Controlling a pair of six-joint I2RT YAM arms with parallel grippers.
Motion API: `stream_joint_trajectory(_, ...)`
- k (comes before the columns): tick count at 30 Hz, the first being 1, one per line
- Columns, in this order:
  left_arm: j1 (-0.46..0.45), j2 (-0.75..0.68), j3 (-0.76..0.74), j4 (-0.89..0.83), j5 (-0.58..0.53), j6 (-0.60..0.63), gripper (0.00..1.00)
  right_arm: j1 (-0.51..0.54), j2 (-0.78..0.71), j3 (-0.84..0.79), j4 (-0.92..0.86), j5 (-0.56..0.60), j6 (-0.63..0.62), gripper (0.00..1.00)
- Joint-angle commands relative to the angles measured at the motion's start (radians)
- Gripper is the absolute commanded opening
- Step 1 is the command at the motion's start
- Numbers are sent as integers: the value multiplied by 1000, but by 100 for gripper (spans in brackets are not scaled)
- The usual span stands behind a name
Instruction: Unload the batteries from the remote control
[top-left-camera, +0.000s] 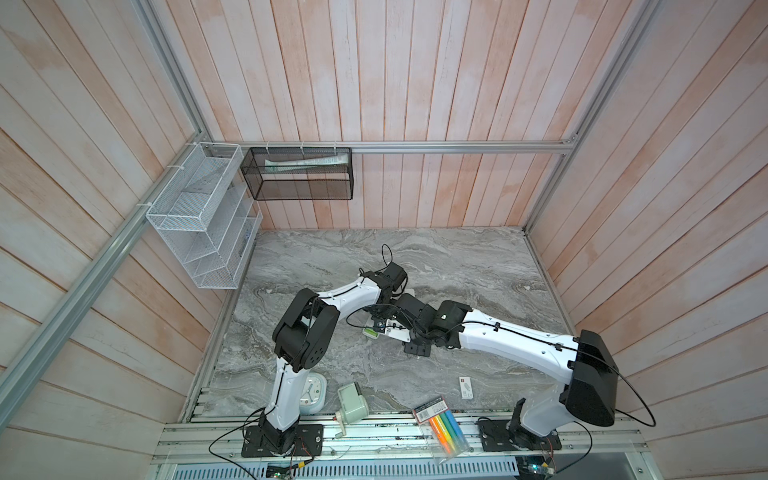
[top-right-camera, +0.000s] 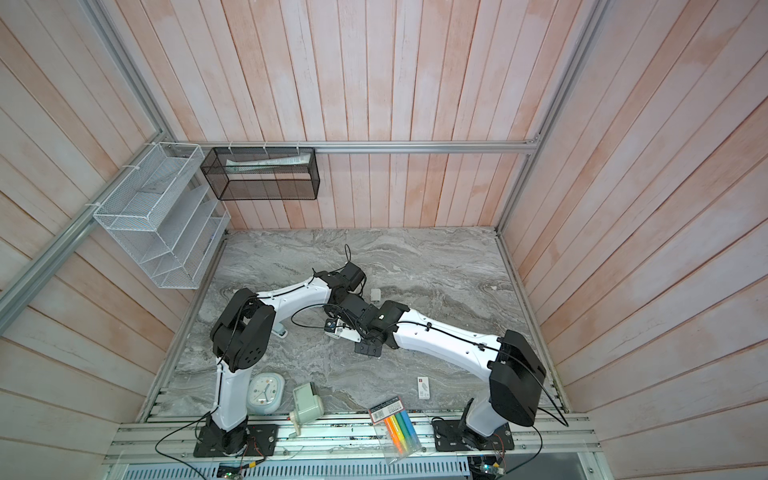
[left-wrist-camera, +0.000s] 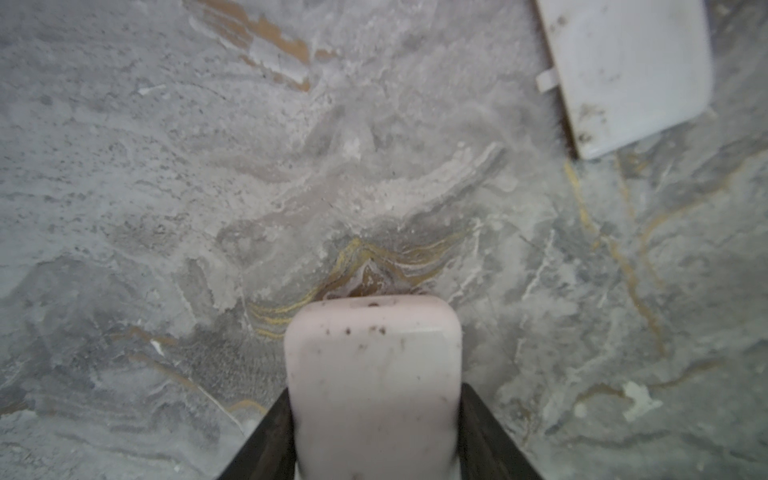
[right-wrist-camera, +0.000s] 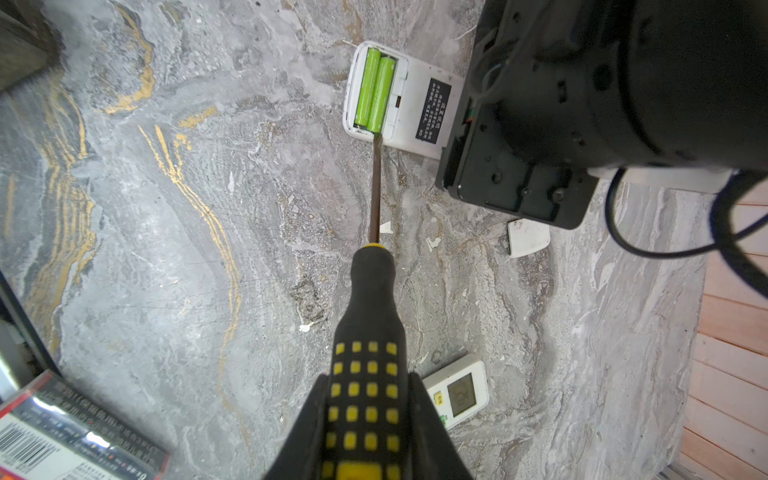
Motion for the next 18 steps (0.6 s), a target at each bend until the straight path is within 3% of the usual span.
stream_joint_trajectory(1, -6, 46, -6, -66, -1, 1, 55, 10, 33, 23, 19, -47, -13, 0)
stream_joint_trajectory(18, -6, 66, -23, -23, 58, 5, 55, 11, 22, -109, 210, -83, 85, 0)
